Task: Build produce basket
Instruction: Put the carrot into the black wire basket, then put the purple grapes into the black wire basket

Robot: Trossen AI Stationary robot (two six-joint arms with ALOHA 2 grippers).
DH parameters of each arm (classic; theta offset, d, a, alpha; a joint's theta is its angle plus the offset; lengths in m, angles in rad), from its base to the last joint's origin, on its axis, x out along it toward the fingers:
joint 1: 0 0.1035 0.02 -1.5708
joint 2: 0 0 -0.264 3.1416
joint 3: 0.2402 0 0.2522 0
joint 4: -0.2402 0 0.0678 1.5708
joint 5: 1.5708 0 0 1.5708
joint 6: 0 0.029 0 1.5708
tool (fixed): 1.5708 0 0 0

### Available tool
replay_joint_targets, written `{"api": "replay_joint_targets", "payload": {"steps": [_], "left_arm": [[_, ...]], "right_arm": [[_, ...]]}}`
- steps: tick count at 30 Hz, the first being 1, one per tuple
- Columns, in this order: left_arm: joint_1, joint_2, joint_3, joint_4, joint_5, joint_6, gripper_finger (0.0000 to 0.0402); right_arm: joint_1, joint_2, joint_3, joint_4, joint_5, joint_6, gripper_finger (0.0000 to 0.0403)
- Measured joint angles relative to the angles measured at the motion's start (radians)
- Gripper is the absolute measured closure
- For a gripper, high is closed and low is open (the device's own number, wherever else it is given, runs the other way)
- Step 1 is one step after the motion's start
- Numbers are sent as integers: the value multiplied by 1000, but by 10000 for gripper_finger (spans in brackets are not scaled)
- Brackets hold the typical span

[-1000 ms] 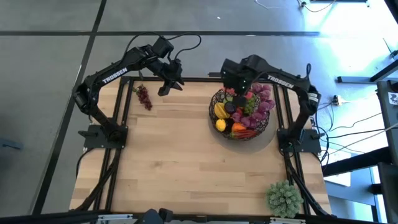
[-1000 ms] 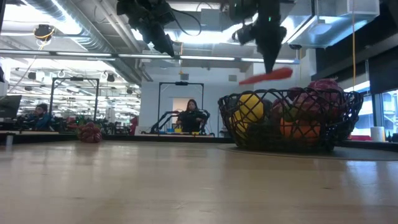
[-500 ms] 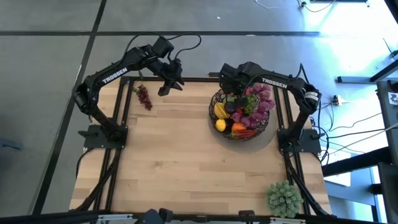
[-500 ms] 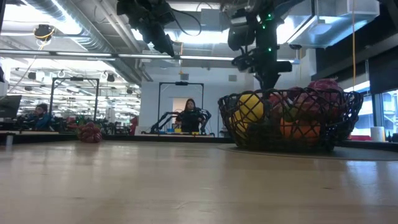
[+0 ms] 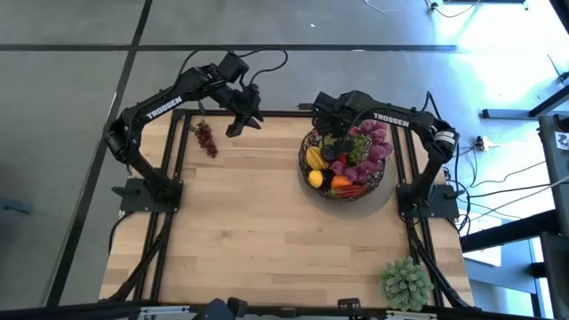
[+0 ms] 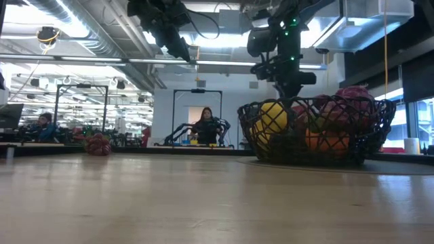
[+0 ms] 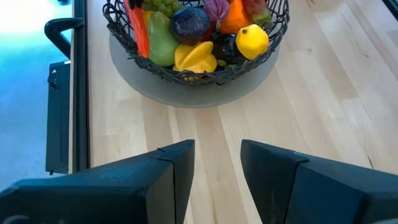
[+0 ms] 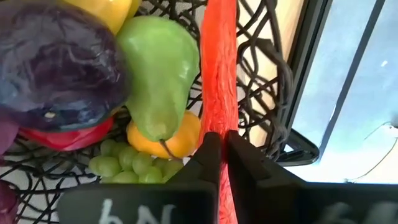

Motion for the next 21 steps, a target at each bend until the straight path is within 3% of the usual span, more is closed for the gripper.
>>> {"api": "replay_joint_targets", "payload": {"steps": [14,21], "left_arm": [[0,0,0,0,0,-1,280],[0,0,0,-4,-5,-71,280]], "right_arm": [[0,0,0,-3,-8,7,338],[27,0,13,-16,101,23,317]]}}
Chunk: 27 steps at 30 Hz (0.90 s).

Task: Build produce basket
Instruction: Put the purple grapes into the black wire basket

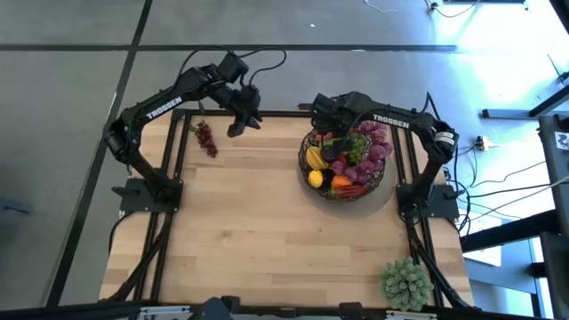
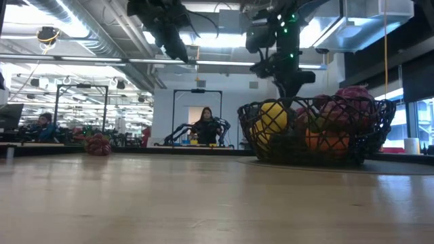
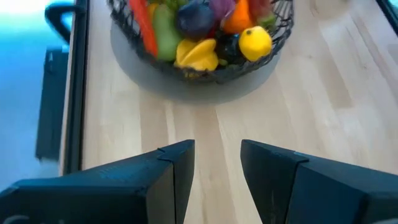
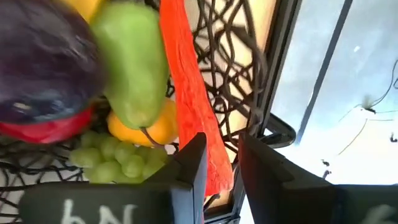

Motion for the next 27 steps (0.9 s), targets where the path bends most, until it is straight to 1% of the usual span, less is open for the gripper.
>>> {"api": "replay_joint_targets", "payload": {"steps": [3,5,8,10,13,15,17,19,21,24,27], "left_arm": [[6,0,0,-26,-55,-88,280],[15,-1,0,-61,-117,-145,280],[37,-1,0,-144,-203,-185,280],[60,-1,0,-186,-239,-259,280],[90,-1,0,-241,-249,-380,280],[103,-1,0,-279,-273,-419,280],[115,-1,-1,-334,-328,-440,280],[128,-2,-22,-360,-405,-477,280],[140,-2,-64,-368,-450,-531,280],[164,-1,-130,-363,-454,-619,280],[210,-1,-205,-333,-460,-738,280]], "right_arm": [[18,-1,47,-34,-2,44,316],[29,-1,99,-70,-11,94,316],[42,-4,189,-132,-40,163,316],[48,-5,249,-159,-86,201,316],[55,-5,328,-177,-163,236,316],[60,-5,373,-183,-208,236,316],[67,-5,417,-184,-244,231,316],[72,-5,454,-184,-275,221,316],[79,-5,483,-185,-295,217,316],[89,-5,520,-184,-310,213,316],[99,-5,537,-185,-318,213,316]]}}
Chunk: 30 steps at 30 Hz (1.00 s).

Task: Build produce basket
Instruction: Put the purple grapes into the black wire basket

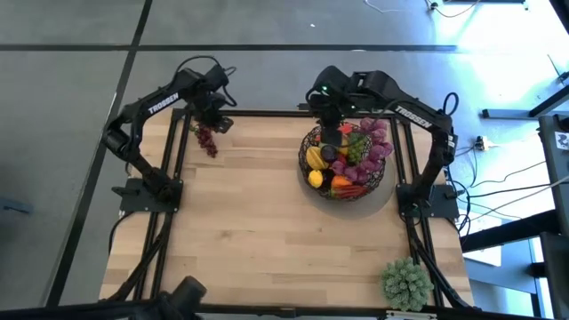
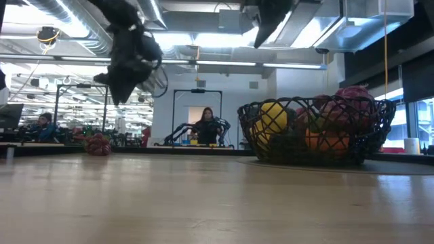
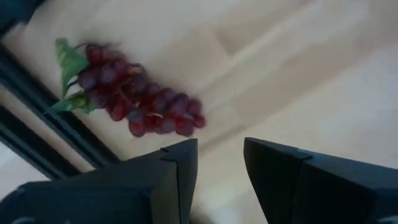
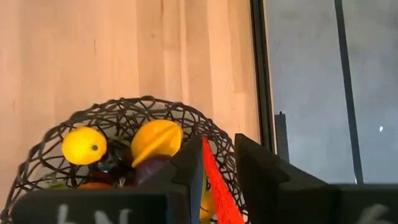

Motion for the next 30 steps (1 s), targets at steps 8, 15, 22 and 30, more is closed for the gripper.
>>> {"api": "replay_joint_targets", "payload": {"steps": [8,15,22,30], "left_arm": [[97,0,-170,213,-112,-250,280],[180,0,-191,329,-255,-380,280],[218,14,-191,388,-254,-245,280],[215,81,-192,359,-259,-125,280]], "right_arm": [[25,0,8,0,-1,-6,316],[43,0,8,18,-64,-57,316],[48,0,7,21,-88,-59,316],[48,0,7,10,-88,-60,316]]}}
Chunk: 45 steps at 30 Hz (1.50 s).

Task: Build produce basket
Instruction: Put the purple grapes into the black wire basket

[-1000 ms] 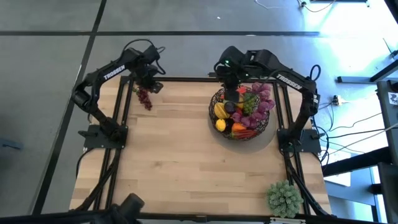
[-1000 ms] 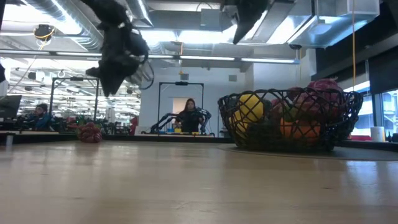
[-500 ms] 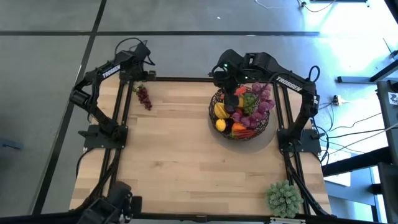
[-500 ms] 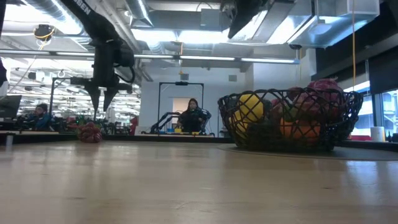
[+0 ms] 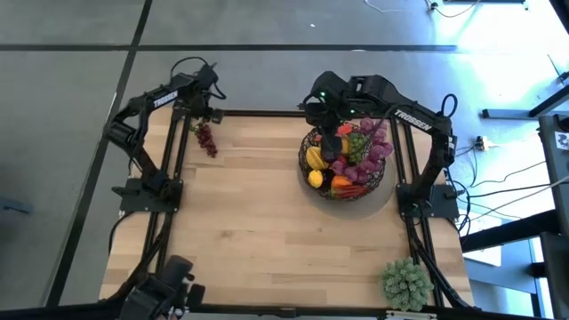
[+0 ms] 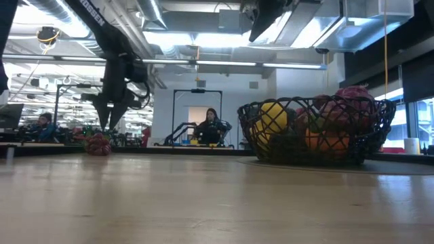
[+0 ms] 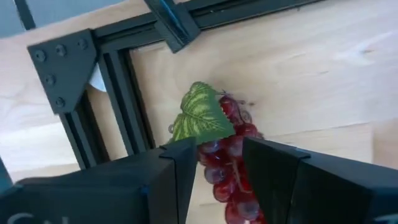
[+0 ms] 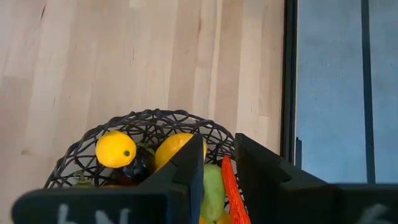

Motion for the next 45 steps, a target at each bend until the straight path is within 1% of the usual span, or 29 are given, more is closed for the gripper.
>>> {"api": "replay_joint_targets", "payload": {"steps": [6,11,14,16,25,31,37,40,45], "left_arm": [[-20,7,0,-7,-37,85,280],[-27,7,0,-51,-44,208,280],[-39,7,0,-49,-85,255,280],[-43,7,0,-49,-112,264,280],[-50,7,-19,-36,-121,315,280],[-48,8,-67,-31,-144,318,280],[-55,8,-76,31,-179,318,280],[-55,8,-76,51,-179,318,280],[-55,8,-76,56,-171,368,280]], "right_arm": [[0,0,0,-2,0,-21,316],[0,0,0,-2,0,-35,316],[0,0,0,-2,0,-48,316],[0,0,0,-2,0,-48,316],[0,0,0,-2,-3,-48,316],[0,0,0,-3,-101,-51,316],[0,0,-1,-2,-106,-52,316],[0,0,-1,-2,-106,-52,316],[0,0,-1,-2,-106,-52,316]]}}
